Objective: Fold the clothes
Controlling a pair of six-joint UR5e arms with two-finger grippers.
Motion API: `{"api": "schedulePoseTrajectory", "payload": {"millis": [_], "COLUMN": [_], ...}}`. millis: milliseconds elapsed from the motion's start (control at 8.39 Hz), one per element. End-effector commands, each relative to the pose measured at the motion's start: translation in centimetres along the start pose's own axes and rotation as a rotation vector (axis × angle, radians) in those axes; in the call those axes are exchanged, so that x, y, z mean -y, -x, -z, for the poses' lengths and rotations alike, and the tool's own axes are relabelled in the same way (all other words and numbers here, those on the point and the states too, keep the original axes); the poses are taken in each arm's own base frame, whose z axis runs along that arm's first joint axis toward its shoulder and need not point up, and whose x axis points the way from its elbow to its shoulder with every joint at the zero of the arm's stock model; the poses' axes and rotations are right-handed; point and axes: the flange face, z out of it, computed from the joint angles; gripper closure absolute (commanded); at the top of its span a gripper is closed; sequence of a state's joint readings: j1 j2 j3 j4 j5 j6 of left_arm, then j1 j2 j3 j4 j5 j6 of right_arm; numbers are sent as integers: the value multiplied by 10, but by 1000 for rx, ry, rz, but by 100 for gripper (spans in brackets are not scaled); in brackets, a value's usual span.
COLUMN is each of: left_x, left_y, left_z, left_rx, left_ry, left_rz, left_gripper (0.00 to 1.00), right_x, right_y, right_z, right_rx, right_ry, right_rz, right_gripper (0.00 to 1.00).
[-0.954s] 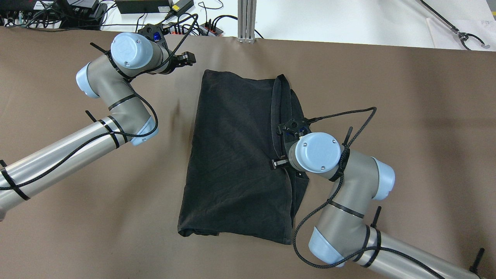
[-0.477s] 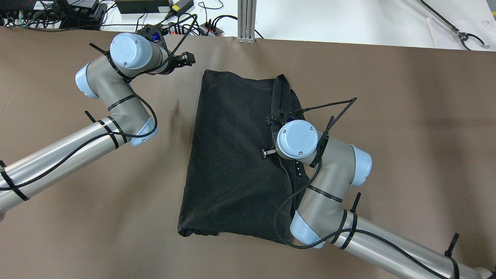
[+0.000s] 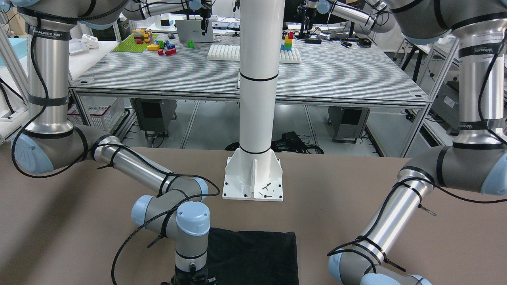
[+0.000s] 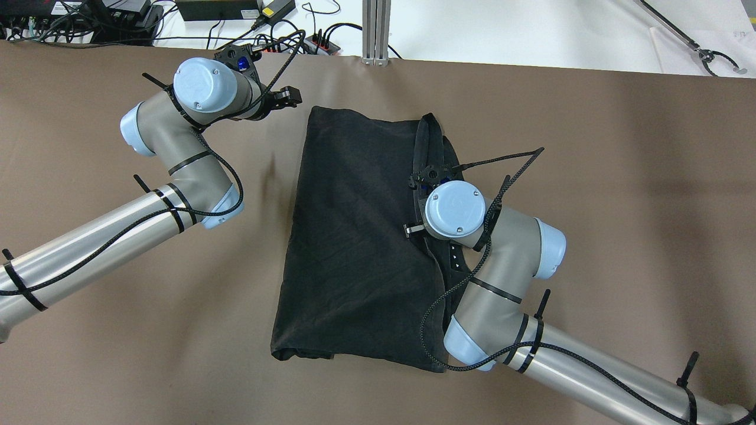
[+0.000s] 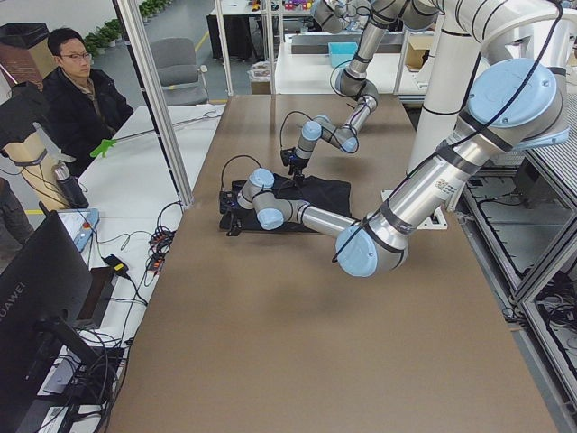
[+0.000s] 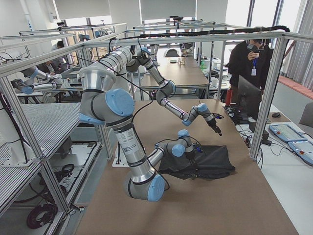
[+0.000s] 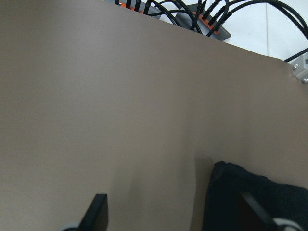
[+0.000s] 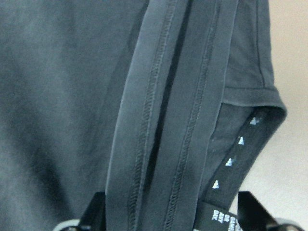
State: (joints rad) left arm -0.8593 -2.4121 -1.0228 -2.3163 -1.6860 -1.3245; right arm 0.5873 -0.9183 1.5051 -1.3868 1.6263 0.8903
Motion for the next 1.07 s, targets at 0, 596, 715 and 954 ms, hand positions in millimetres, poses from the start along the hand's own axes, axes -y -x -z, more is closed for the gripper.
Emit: {"api": "schedulePoseTrajectory", "payload": {"millis": [0, 596, 715, 954], "left_x": [-13, -14, -14, -14], "left_y": [-8, -13, -14, -14], "left_z": [-1, 5, 5, 7], "left_rx": [-3, -18, -18, -21], "left_ry": [-15, -25, -25, -25], "left_rz": [1, 9, 9, 9], "left_gripper": [6, 6, 6, 6], "right_x": [9, 4, 12, 66], "right_y": [-29, -120, -120, -87], "right_z": [-15, -21, -16, 22], "right_rx": [-13, 79, 81, 45], "right_ry": [-18, 27, 15, 16], "right_rz": [62, 112, 107, 69], "right_gripper": [5, 5, 5, 5]}}
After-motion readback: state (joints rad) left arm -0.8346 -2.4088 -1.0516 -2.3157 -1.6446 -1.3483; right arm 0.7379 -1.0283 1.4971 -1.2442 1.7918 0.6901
